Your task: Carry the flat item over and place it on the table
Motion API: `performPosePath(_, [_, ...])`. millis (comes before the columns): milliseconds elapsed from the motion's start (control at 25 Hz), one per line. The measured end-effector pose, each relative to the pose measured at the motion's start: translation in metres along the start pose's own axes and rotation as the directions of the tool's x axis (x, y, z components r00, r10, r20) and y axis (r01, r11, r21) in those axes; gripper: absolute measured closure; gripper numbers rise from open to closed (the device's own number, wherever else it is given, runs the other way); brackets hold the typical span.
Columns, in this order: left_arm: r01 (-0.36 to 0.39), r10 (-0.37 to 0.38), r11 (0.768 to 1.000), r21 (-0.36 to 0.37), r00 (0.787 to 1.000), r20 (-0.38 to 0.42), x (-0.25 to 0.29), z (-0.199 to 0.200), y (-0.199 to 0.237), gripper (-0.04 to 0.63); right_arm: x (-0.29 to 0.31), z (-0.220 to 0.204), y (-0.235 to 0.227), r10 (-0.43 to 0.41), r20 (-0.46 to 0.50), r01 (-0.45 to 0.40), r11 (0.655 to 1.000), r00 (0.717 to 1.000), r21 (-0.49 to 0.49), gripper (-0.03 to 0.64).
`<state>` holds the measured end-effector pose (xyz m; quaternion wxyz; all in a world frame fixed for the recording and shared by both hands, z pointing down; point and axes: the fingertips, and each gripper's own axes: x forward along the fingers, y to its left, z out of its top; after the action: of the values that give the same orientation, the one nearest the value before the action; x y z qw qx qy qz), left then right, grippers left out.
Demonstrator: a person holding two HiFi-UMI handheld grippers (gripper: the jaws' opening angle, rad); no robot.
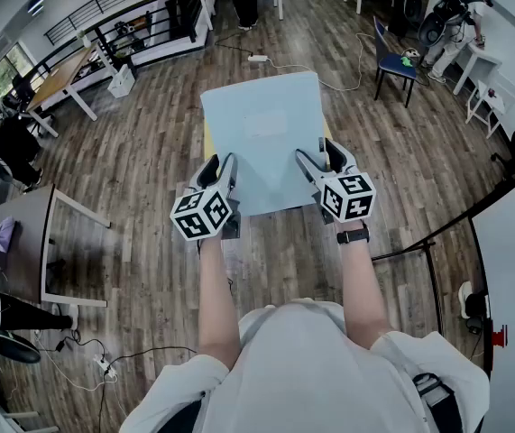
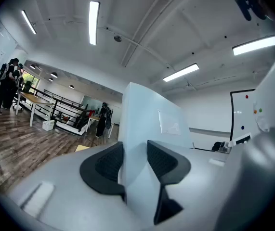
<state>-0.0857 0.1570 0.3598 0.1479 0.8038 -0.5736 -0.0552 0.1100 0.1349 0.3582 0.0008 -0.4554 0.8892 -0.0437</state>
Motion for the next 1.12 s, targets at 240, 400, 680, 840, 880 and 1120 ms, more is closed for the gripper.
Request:
performPosePath(240, [-0.003, 0.003, 1.000, -0.025, 1.000, 0.002, 0.015, -0.001, -0.008, 0.425, 0.004, 0.002, -0.018, -0.001, 0.015, 0.000, 1.000, 1.000, 0.015, 0.333])
performPosePath(400, [-0.004, 0.004, 0.999, -0.043, 1.000, 0.003, 0.026, -0.005, -0.018, 0.422, 0.003, -0.001, -0.034, 0.006, 0.018, -0.007, 0.999, 1.000, 0.039, 0.333])
performPosePath(680, [-0.024, 0.023, 0.997, -0.075, 1.000, -0.011, 0.038, -0.021, -0.027, 0.422, 0.006, -0.007, -0.053, 0.075, 0.011, -0.075, 0.997, 0.997, 0.020, 0.331])
performPosePath(840, [-0.069, 0.069, 0.996, -0.054, 0.998, -0.014, 0.047, -0.016, -0.007, 0.422, 0.030, -0.011, -0.050, 0.117, 0.003, -0.117, 0.992, 0.993, 0.035, 0.331])
performPosePath(880, [-0.067, 0.066, 0.997, -0.047, 0.998, -0.016, 0.053, -0.015, -0.005, 0.422, 0.036, -0.014, -0.053, 0.118, -0.003, -0.118, 0.992, 0.993, 0.051, 0.331])
performPosePath(1120, [-0.031, 0.031, 0.999, 0.017, 0.999, -0.028, 0.113, -0.009, 0.025, 0.422, 0.089, -0.024, -0.082, 0.101, -0.005, -0.100, 0.994, 0.995, 0.049, 0.331])
